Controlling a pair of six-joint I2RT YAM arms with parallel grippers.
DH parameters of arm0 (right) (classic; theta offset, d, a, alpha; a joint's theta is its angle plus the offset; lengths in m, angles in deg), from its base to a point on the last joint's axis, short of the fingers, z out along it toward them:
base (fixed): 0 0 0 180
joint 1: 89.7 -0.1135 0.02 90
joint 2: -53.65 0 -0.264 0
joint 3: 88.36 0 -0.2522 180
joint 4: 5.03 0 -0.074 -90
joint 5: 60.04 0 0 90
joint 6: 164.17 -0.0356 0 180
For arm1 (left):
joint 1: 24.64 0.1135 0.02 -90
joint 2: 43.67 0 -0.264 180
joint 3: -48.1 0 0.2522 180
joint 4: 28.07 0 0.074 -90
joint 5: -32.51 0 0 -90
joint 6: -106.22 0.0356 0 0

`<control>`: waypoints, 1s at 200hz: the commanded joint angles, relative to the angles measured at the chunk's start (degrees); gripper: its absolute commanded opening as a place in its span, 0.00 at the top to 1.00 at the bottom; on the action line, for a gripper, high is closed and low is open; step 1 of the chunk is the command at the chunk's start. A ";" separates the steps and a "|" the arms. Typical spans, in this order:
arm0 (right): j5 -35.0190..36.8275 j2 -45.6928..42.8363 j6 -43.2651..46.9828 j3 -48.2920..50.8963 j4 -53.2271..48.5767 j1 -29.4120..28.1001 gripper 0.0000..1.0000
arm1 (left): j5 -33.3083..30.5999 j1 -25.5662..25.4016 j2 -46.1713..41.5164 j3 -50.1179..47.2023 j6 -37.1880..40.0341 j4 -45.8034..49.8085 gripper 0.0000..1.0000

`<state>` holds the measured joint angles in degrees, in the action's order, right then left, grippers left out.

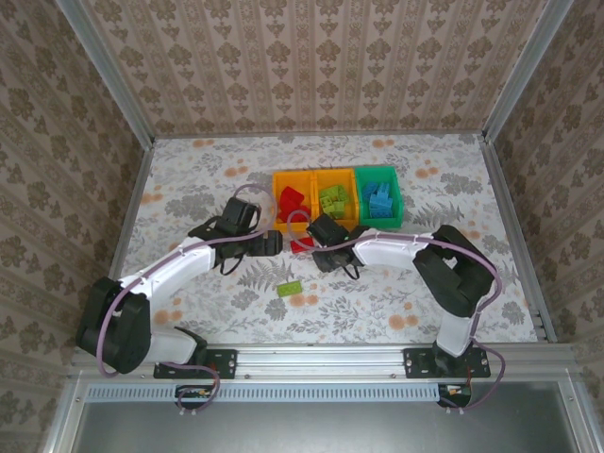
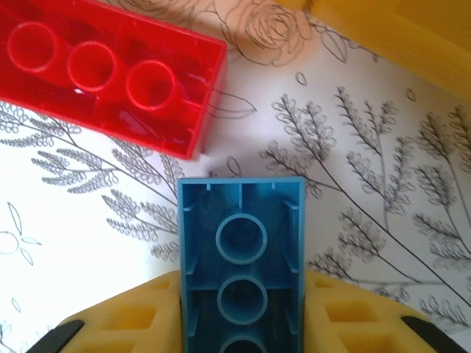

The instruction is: Sort the legos into containers by color

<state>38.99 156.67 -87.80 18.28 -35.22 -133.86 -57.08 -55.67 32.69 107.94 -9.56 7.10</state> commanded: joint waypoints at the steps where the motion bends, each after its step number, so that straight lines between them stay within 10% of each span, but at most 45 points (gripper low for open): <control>1: 2.70 -6.03 -0.51 1.42 -0.50 -0.18 0.67 | 0.91 0.44 -0.38 -0.66 -0.50 0.55 0.00; 62: 2.60 -13.54 -2.77 -1.57 -3.95 12.33 0.68 | 0.85 -0.80 0.71 -0.05 0.69 0.50 0.00; 200: 0.98 11.06 -8.49 -31.17 -17.30 27.81 0.60 | -0.93 -9.25 11.52 6.97 -1.05 0.00 0.00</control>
<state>38.40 166.81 -95.19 -11.42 -48.38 -107.04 -57.21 -63.91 42.31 111.90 -9.32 6.88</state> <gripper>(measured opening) 0.381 0.999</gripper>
